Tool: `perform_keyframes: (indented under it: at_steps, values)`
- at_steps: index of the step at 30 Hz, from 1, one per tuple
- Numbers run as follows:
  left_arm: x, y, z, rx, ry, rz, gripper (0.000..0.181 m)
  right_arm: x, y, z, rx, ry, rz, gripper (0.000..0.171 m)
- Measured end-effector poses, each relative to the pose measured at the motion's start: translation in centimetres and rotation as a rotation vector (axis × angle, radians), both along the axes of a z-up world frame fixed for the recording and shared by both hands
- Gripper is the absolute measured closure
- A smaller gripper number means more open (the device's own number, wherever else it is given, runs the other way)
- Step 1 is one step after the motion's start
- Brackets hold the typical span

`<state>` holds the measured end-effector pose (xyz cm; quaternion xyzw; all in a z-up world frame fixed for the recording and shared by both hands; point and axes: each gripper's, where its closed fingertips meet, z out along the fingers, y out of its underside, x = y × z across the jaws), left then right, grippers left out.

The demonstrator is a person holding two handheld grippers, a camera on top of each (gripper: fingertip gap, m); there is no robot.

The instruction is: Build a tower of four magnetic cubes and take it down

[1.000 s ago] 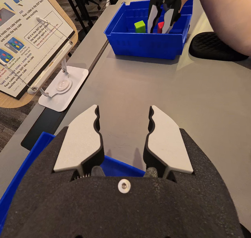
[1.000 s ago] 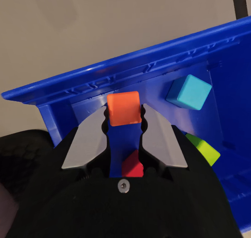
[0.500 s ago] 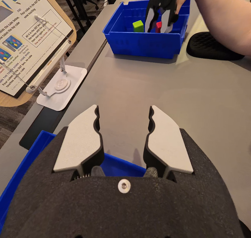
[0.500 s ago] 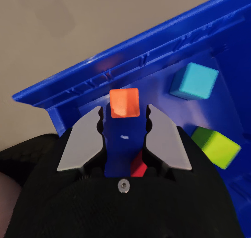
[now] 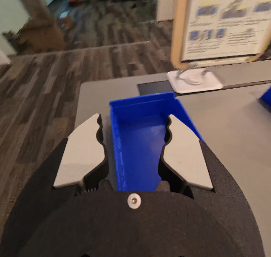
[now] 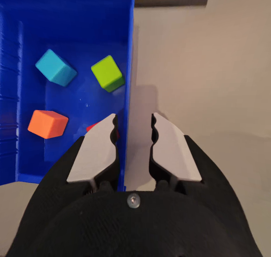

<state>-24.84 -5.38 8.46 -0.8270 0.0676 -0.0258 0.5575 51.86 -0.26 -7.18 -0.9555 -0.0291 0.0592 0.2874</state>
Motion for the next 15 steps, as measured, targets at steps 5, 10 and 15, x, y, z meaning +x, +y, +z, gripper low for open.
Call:
perform_keyframes:
  at_steps: [5,10,15]
  values:
    - [-5.4,-0.3,-7.2,-0.341,-0.013,0.207,0.101,-1.3,-0.3,-3.0,-0.143,0.082,0.024,0.161]
    - [-5.3,0.3,-10.9,-0.489,-0.030,0.187,0.102,-1.5,-0.4,-3.7,-0.212,0.019,0.008,0.165]
    - [-5.2,0.4,-13.8,-0.618,0.025,0.189,0.105,-1.4,-0.4,-4.0,-0.236,-0.013,-0.006,0.165]
